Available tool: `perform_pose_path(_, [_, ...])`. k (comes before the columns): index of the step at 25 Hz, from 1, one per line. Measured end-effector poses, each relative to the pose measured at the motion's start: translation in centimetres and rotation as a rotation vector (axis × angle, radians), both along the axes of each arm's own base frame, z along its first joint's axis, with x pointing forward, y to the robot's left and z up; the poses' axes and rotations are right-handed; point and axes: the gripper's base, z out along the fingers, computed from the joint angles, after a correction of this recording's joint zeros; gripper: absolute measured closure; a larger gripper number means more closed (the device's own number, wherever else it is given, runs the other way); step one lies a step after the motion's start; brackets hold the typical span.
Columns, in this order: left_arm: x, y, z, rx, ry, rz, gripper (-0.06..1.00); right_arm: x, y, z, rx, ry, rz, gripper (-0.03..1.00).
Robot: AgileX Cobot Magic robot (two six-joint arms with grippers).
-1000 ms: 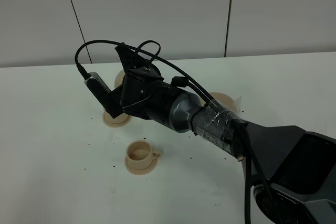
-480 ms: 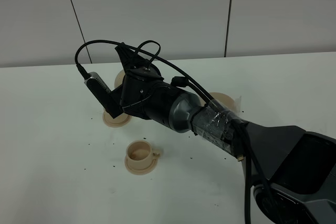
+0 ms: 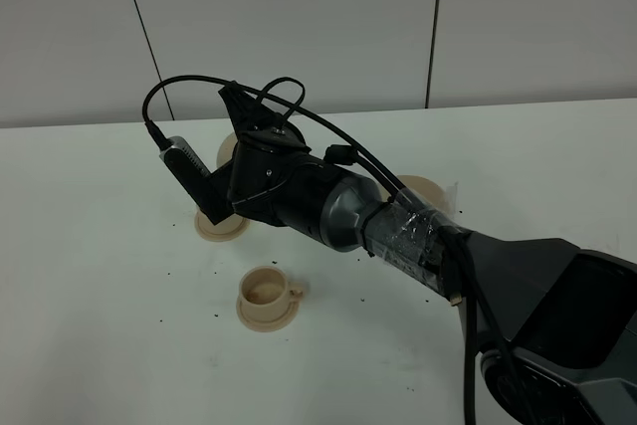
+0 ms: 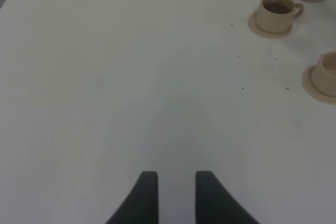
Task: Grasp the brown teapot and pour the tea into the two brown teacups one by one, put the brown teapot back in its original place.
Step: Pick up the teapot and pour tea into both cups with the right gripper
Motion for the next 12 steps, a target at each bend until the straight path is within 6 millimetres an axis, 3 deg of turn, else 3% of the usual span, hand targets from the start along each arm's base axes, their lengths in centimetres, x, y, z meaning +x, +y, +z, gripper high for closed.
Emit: perform_pose_path(12, [0.0,0.0,0.0,0.0,0.0,0.0,0.7,-0.05,-0.12,-0.08,0.07,0.026,-0.066,0.88])
